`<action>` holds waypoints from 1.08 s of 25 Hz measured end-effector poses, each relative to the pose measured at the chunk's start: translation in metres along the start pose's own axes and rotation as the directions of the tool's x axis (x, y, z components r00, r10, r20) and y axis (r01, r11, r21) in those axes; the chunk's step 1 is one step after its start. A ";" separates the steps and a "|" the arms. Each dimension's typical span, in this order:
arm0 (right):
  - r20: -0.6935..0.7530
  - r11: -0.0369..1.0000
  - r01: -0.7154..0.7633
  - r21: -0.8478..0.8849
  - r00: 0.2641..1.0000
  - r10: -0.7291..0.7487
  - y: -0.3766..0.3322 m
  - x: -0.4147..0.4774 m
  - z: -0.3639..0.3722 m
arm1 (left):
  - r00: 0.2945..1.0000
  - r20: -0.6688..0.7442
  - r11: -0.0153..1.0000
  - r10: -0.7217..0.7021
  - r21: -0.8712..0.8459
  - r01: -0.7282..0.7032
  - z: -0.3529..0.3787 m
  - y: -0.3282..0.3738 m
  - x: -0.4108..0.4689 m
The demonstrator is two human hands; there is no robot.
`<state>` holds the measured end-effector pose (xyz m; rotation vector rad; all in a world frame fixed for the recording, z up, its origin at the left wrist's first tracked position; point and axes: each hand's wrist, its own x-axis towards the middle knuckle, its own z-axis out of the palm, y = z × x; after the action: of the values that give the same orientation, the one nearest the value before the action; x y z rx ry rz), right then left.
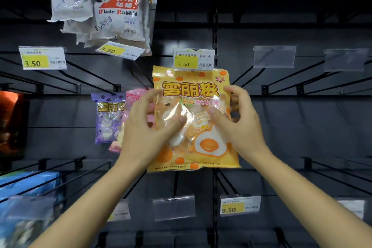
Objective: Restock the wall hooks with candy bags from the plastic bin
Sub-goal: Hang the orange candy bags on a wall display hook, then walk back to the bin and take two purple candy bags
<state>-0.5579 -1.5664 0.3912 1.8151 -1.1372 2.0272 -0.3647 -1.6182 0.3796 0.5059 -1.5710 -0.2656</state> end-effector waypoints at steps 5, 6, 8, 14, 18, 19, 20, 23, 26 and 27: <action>0.010 1.000 0.009 -0.020 1.000 -0.009 0.009 -0.010 0.007 | 0.998 0.065 0.999 0.015 0.029 -0.017 0.008 -0.013 -0.001; 0.012 1.000 0.008 -0.024 1.000 -0.008 0.009 -0.012 0.008 | 0.998 0.066 1.000 0.015 0.020 -0.017 0.007 -0.015 -0.002; -0.001 1.000 -0.009 -0.023 1.000 0.009 0.007 -0.014 0.008 | 0.998 0.062 1.000 0.019 0.012 -0.020 0.005 -0.015 -0.003; -0.187 0.997 -0.023 -0.075 0.982 0.008 -0.017 -0.039 -0.014 | 0.996 -0.088 1.000 0.009 0.004 -0.009 -0.015 0.004 -0.027; -0.105 0.985 -0.105 0.137 0.987 0.120 -0.033 -0.121 -0.030 | 0.999 -0.045 0.993 -0.029 -0.111 0.024 -0.059 0.000 -0.112; -0.030 0.978 -0.141 0.156 0.989 0.148 -0.034 -0.148 -0.027 | 0.998 0.003 0.993 -0.061 -0.104 0.061 -0.069 -0.004 -0.143; 0.050 0.969 -0.191 0.154 0.981 0.185 -0.033 -0.175 -0.021 | 0.992 0.057 0.989 -0.113 -0.086 0.118 -0.077 -0.010 -0.174; 0.300 0.906 -0.416 0.080 0.877 0.376 -0.020 -0.268 0.000 | 0.897 0.199 0.915 -0.396 0.007 0.402 -0.098 -0.036 -0.279; 0.519 0.791 -0.602 -0.109 0.644 0.562 0.003 -0.367 0.021 | 0.682 0.234 0.720 -0.693 0.172 0.672 -0.124 -0.067 -0.377; 0.559 0.745 -0.645 -0.170 0.559 0.612 0.011 -0.401 0.027 | 0.595 0.213 0.631 -0.775 0.212 0.746 -0.134 -0.074 -0.407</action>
<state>-0.4511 -1.4551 0.0194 2.4061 -2.2189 1.8020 -0.2212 -1.4727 -0.0045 1.2800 -1.5622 -0.9665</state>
